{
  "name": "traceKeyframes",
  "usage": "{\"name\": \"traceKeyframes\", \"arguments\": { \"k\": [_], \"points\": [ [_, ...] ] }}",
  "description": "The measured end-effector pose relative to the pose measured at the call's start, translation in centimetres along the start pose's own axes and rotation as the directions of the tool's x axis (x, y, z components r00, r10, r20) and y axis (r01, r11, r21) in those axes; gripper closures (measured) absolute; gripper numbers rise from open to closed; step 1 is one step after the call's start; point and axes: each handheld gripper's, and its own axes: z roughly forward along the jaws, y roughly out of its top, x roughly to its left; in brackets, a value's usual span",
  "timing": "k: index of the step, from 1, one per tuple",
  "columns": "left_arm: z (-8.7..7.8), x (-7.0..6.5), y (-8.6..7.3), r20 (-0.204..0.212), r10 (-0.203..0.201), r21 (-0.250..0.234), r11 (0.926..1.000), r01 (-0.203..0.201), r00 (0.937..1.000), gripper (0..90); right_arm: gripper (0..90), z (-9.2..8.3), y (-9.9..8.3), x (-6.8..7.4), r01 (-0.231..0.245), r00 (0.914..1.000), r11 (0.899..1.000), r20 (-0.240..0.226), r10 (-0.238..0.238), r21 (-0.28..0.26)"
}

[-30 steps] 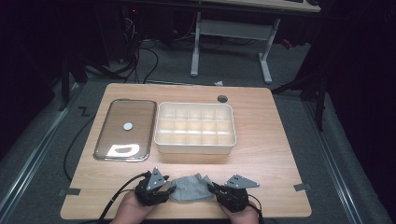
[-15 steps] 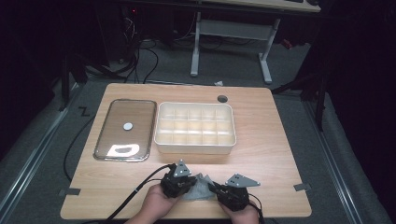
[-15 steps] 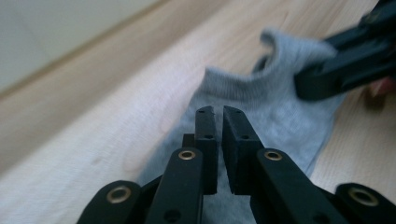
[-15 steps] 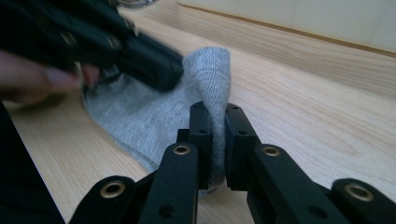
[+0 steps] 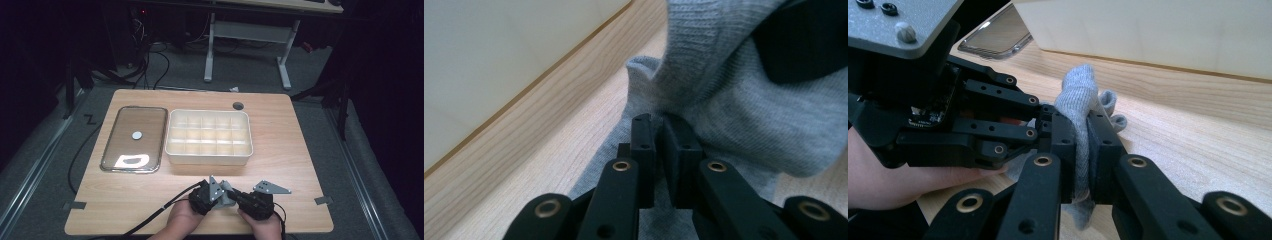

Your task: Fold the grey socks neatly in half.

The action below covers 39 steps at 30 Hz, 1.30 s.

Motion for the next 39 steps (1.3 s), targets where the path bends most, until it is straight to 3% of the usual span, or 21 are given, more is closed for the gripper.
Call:
{"name": "traceKeyframes", "arguments": {
  "k": [2, 5, 7, 8, 10, 11, 13, 17, 18, 19, 20, 22, 24, 28, 34, 39],
  "points": [
    [-0.8, 0.7, 0.1, 0.031, -0.052, -0.017, 0.9985, 0.052, 0.9982, 75.5, 84.8, 0.0, -0.1, -0.1, 0.026, 0.9994, 1.0, 0.021, -0.026, 0.005],
    [-2.8, 2.2, -0.2, 0.062, -0.11, -0.08, 0.9902, 0.114, 0.992, 68.4, 84.7, -0.2, -0.3, 0.0, 0.033, 0.9989, 0.999, 0.034, -0.033, 0.01],
    [-3.4, 2.7, -0.5, 0.07, -0.127, -0.083, 0.9876, 0.133, 0.9894, 63.2, 84.7, -0.2, -0.4, -0.1, 0.038, 0.9986, 0.999, 0.037, -0.038, 0.015],
    [-4.4, 3.7, -1.4, 0.084, -0.164, -0.084, 0.9816, 0.171, 0.9829, 60.8, 84.7, -0.2, -0.4, 0.0, 0.035, 0.9986, 0.999, 0.039, -0.035, 0.019],
    [-5.2, 4.5, -2.6, 0.089, -0.197, -0.08, 0.9756, 0.204, 0.9763, 56.3, 84.7, -0.1, -0.5, 0.1, 0.045, 0.9981, 0.999, 0.042, -0.046, 0.023],
    [-5.2, 4.5, -2.6, 0.089, -0.197, -0.08, 0.9756, 0.204, 0.9763, 55.0, 84.6, -0.1, -0.5, 0.1, 0.048, 0.9979, 0.999, 0.043, -0.048, 0.024],
    [-5.8, 5.6, -4.5, 0.1, -0.252, -0.058, 0.9643, 0.259, 0.9625, 52.6, 84.6, 0.0, -0.5, 0.2, 0.048, 0.9977, 0.998, 0.047, -0.049, 0.029],
    [-5.6, 6.3, -5.9, 0.169, -0.324, -0.028, 0.9425, 0.333, 0.9309, 50.4, 84.4, 0.1, -0.5, 0.4, 0.061, 0.9962, 0.998, 0.059, -0.063, 0.034],
    [-5.4, 6.3, -6.0, 0.191, -0.33, -0.023, 0.9402, 0.34, 0.9246, 50.5, 84.3, 0.1, -0.5, 0.5, 0.066, 0.9956, 0.997, 0.064, -0.069, 0.039],
    [-5.4, 6.3, -6.0, 0.191, -0.33, -0.023, 0.9402, 0.34, 0.9246, 51.0, 84.3, 0.1, -0.5, 0.5, 0.066, 0.9956, 0.997, 0.064, -0.069, 0.039],
    [-5.2, 6.3, -6.0, 0.227, -0.334, -0.015, 0.938, 0.346, 0.9148, 53.4, 84.1, 0.1, -0.4, 0.7, 0.079, 0.9934, 0.996, 0.08, -0.082, 0.045],
    [-4.9, 6.1, -6.1, 0.246, -0.343, -0.005, 0.9348, 0.355, 0.9065, 59.6, 84.1, -0.1, -0.2, 1.0, 0.096, 0.9903, 0.994, 0.096, -0.1, 0.051],
    [-4.8, 6.1, -6.1, 0.247, -0.341, -0.003, 0.9357, 0.353, 0.9069, 67.2, 84.1, -0.1, 0.1, 1.4, 0.109, 0.987, 0.992, 0.112, -0.116, 0.064],
    [-4.9, 5.8, -6.3, 0.237, -0.325, -0.032, 0.9391, 0.342, 0.9154, 74.6, 83.9, 0.4, 0.6, 2.0, 0.138, 0.9792, 0.986, 0.137, -0.15, 0.094],
    [-5.0, 5.8, -6.5, 0.241, -0.322, -0.051, 0.9376, 0.344, 0.9153, 75.5, 83.1, 1.9, 1.1, 3.6, 0.178, 0.9642, 0.974, 0.173, -0.201, 0.14],
    [-5.1, 5.7, -6.5, 0.247, -0.307, -0.051, 0.943, 0.329, 0.9191, 75.5, 82.8, 3.6, 1.9, 5.0, 0.208, 0.9553, 0.962, 0.175, -0.238, 0.174]
  ]
}}
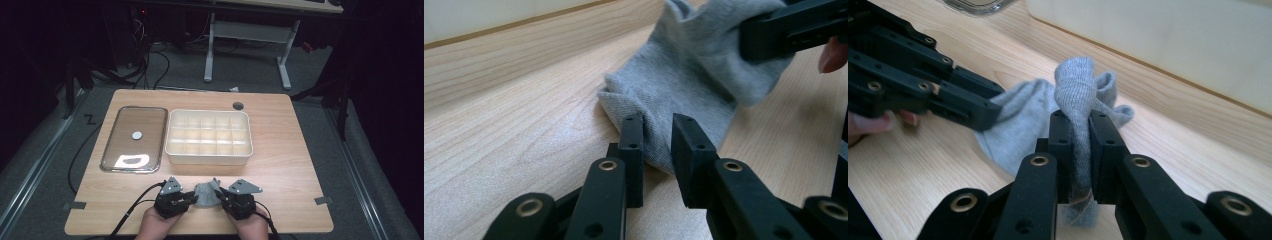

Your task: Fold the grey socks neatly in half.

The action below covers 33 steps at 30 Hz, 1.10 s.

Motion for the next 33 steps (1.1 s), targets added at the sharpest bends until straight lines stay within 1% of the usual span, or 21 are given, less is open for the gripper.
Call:
{"name": "traceKeyframes", "arguments": {
  "k": [5, 7, 8, 9, 11, 12, 15, 16, 17, 19, 20, 21, 22, 23, 24, 25, 27, 28, 30, 31, 33],
  "points": [
    [0.0, 0.0, 0.0, 0.002, 0.004, 0.001, 1.0, -0.004, 1.0, 75.4, 80.6, 1.7, 1.0, 1.6, 0.048, 0.9985, 0.998, -0.03, -0.047, 0.039],
    [0.0, 0.0, 0.0, 0.002, 0.004, 0.001, 1.0, -0.004, 1.0, 75.3, 79.0, 2.1, 1.1, 1.9, 0.051, 0.998, 0.998, -0.039, -0.049, 0.046],
    [0.0, 0.0, 0.0, 0.004, 0.005, 0.002, 1.0, -0.005, 1.0, 75.2, 72.4, 2.5, 1.3, 2.3, 0.055, 0.997, 0.997, -0.058, -0.052, 0.05],
    [0.0, 0.0, 0.0, 0.004, 0.005, 0.002, 1.0, -0.005, 1.0, 75.1, 69.7, 2.4, 1.4, 2.4, 0.055, 0.9967, 0.998, -0.063, -0.052, 0.042],
    [0.0, 0.0, 0.0, 0.006, 0.003, 0.003, 1.0, -0.003, 1.0, 74.8, 68.9, 2.2, 1.5, 2.4, 0.056, 0.9963, 0.998, -0.067, -0.054, 0.031],
    [0.0, 0.0, 0.0, 0.007, 0.002, 0.003, 1.0, -0.002, 1.0, 74.6, 66.4, 1.5, 1.7, 2.3, 0.054, 0.9962, 0.999, -0.069, -0.054, 0.001],
    [0.0, 0.0, 0.0, 0.006, 0.004, 0.003, 1.0, -0.004, 1.0, 74.1, 64.5, 0.0, 1.8, 2.1, 0.045, 0.9978, 0.998, -0.047, -0.047, -0.042],
    [0.0, 0.0, 0.0, 0.006, 0.004, 0.003, 1.0, -0.004, 1.0, 74.0, 64.5, 0.0, 1.8, 2.1, 0.045, 0.9978, 0.998, -0.047, -0.047, -0.042],
    [0.0, 0.0, 0.0, 0.004, 0.004, 0.003, 1.0, -0.004, 1.0, 73.8, 62.7, -0.9, 1.4, 1.9, 0.046, 0.9985, 0.997, -0.027, -0.047, -0.063],
    [0.0, -0.1, -0.1, 0.004, 0.001, 0.002, 1.0, -0.001, 1.0, 73.2, 61.1, -1.4, 0.8, 1.9, 0.037, 0.9988, 0.997, -0.029, -0.039, -0.064],
    [0.0, -0.1, -0.1, 0.004, 0.001, 0.002, 1.0, -0.001, 1.0, 72.7, 61.1, -1.4, 0.8, 1.9, 0.037, 0.9988, 0.997, -0.029, -0.039, -0.064],
    [-0.1, -0.1, -0.1, 0.005, 0.006, 0.001, 1.0, -0.006, 1.0, 72.3, 59.3, -1.3, 0.0, 2.0, 0.044, 0.9988, 0.998, -0.021, -0.045, -0.043],
    [-0.1, -0.1, -0.1, 0.005, 0.006, 0.001, 1.0, -0.006, 1.0, 72.0, 59.3, -1.3, 0.0, 2.0, 0.044, 0.9988, 0.998, -0.021, -0.045, -0.043],
    [-0.1, -0.1, -0.1, 0.006, 0.006, -0.001, 1.0, -0.006, 1.0, 71.7, 58.6, -0.8, -0.6, 1.9, 0.037, 0.9988, 0.999, -0.032, -0.038, -0.021],
    [-0.1, -0.1, -0.1, 0.006, 0.006, -0.001, 1.0, -0.006, 1.0, 71.7, 58.6, -0.8, -0.6, 1.9, 0.037, 0.9988, 0.999, -0.032, -0.038, -0.021],
    [-0.2, -0.1, -0.1, 0.009, 0.006, -0.01, 0.9999, -0.006, 0.9999, 71.7, 59.3, -0.3, -0.9, 1.9, 0.04, 0.9989, 0.999, -0.023, -0.04, -0.018],
    [-0.2, 0.0, -0.1, 0.008, 0.005, -0.011, 0.9999, -0.005, 1.0, 71.7, 60.2, 0.3, -0.9, 1.7, 0.046, 0.9988, 0.999, -0.013, -0.046, -0.011],
    [-0.2, 0.0, -0.1, 0.008, 0.005, -0.011, 0.9999, -0.005, 1.0, 72.0, 64.1, 0.6, -0.8, 1.6, 0.045, 0.9989, 0.999, -0.015, -0.045, -0.002],
    [-0.2, -0.1, -0.1, 0.0, 0.005, -0.01, 0.9999, -0.005, 1.0, 74.8, 81.9, 1.1, -0.8, 1.6, 0.058, 0.9981, 0.998, -0.019, -0.058, 0.013],
    [-0.2, -0.1, -0.1, -0.006, 0.011, -0.008, 0.9999, -0.011, 0.9999, 78.8, 85.8, 1.2, -0.8, 1.5, 0.064, 0.9978, 0.998, -0.015, -0.064, 0.012],
    [-0.1, -0.2, -0.1, -0.01, 0.017, -0.007, 0.9998, -0.017, 0.9998, 82.6, 87.3, 1.0, -0.5, 1.6, 0.063, 0.9979, 0.998, -0.01, -0.063, -0.008]
  ]
}}
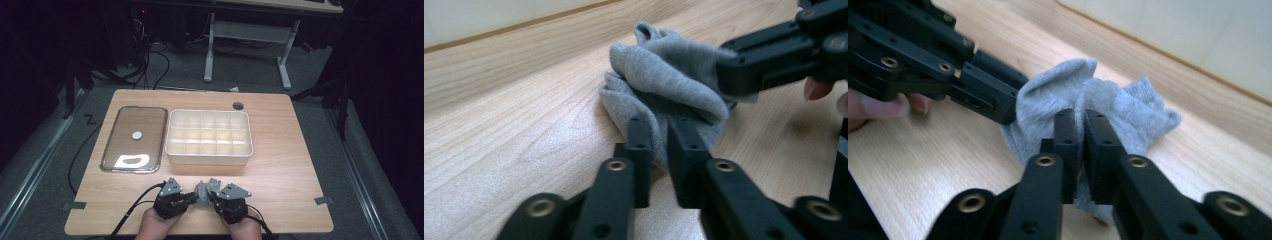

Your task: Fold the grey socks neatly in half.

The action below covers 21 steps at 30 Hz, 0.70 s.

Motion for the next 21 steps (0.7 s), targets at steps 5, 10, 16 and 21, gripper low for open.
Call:
{"name": "traceKeyframes", "arguments": {
  "k": [5, 10, 16, 21],
  "points": [
    [0.1, 0.0, 0.1, 0.002, 0.005, 0.008, 1.0, -0.006, 1.0, 82.9, 87.3, -0.1, 1.0, 0.5, 0.006, 1.0, 0.999, 0.004, -0.006, -0.053],
    [0.1, -0.1, 0.0, 0.006, 0.01, 0.011, 0.9999, -0.01, 0.9999, 82.9, 87.1, 0.4, 1.9, 1.4, 0.036, 0.999, 0.998, -0.024, -0.038, -0.059],
    [0.1, -0.1, 0.0, 0.004, 0.014, 0.019, 0.9997, -0.014, 0.9999, 83.0, 87.0, 1.5, 0.8, 1.4, 0.013, 0.9979, 1.0, -0.063, -0.015, -0.027],
    [0.1, 0.0, 0.1, 0.003, 0.006, 0.026, 0.9997, -0.006, 1.0, 81.9, 87.0, 1.9, -0.2, 1.0, -0.022, 0.9968, 1.0, -0.077, 0.02, -0.02]
  ]
}}
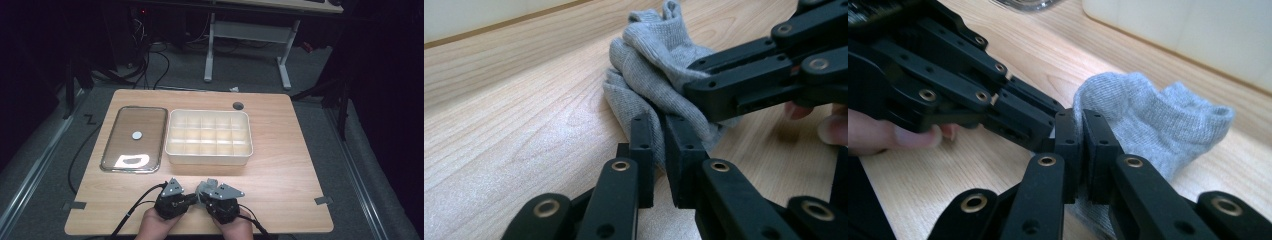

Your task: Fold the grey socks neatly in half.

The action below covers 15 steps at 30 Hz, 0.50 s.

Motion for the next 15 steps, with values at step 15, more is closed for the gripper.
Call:
{"name": "traceKeyframes", "arguments": {
  "k": [15],
  "points": [
    [-1.0, 0.3, 0.0, -0.006, -0.006, -0.008, 1.0, 0.006, 1.0, 79.0, 86.9, 0.8, -0.8, 0.0, 0.002, 0.9999, 1.0, -0.014, -0.002, 0.01]
  ]
}}
